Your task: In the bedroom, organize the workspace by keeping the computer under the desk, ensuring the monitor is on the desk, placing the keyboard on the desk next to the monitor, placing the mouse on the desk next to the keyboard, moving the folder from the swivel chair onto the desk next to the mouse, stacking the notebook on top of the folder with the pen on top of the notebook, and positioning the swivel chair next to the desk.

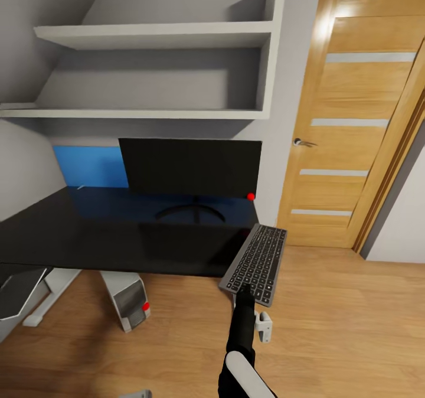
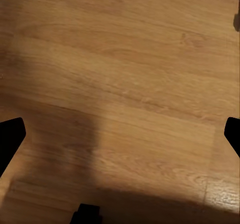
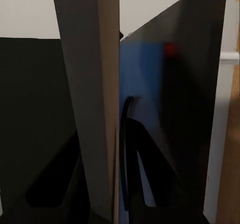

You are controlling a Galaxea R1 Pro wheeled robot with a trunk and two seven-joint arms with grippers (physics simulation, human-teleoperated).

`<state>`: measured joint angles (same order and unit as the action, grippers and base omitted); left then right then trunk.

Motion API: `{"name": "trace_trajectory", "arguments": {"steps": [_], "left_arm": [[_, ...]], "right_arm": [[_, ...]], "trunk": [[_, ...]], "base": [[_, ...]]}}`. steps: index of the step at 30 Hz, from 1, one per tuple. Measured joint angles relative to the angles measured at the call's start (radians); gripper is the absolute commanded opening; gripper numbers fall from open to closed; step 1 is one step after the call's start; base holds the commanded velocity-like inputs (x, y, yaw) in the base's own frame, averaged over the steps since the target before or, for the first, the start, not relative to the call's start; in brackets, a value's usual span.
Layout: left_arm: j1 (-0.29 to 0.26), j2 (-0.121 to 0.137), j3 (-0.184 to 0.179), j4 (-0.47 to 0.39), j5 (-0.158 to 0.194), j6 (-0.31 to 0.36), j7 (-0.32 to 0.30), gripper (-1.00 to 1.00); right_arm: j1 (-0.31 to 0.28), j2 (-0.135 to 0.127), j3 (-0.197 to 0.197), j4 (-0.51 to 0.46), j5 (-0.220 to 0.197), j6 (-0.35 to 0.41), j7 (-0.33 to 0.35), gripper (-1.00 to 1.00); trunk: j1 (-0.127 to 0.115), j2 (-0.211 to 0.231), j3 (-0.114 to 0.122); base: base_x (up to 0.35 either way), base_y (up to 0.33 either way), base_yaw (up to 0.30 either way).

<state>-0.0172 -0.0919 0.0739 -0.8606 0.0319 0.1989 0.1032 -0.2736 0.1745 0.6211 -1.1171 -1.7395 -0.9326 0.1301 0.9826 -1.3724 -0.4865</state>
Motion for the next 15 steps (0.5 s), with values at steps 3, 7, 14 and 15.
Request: {"name": "trace_trajectory", "arguments": {"steps": [3,7,14,15], "left_arm": [[0.000,0.000,0.000,0.000,0.000,0.000,0.000,1.00],[0.001,0.000,0.000,0.001,0.000,0.000,0.001,1.00],[0.000,-0.001,-0.001,0.001,0.001,0.000,0.001,1.00],[0.000,-0.001,-0.001,0.001,0.001,0.000,0.001,1.00]], "right_arm": [[0.000,0.000,0.000,0.000,-0.001,0.000,0.000,-1.00],[0.000,0.000,0.000,0.001,0.000,0.001,0.000,-1.00],[0.000,0.000,0.000,0.000,0.003,0.000,0.000,-1.00],[0.000,0.000,0.000,0.000,0.003,0.000,0.000,-1.00]], "trunk": [[0.000,0.000,0.000],[0.000,0.000,0.000],[0.000,0.000,0.000],[0.000,0.000,0.000]], "base": [[0.138,0.258,0.000],[0.031,0.061,0.000],[0.001,0.002,0.000],[0.000,0.000,0.000]]}}
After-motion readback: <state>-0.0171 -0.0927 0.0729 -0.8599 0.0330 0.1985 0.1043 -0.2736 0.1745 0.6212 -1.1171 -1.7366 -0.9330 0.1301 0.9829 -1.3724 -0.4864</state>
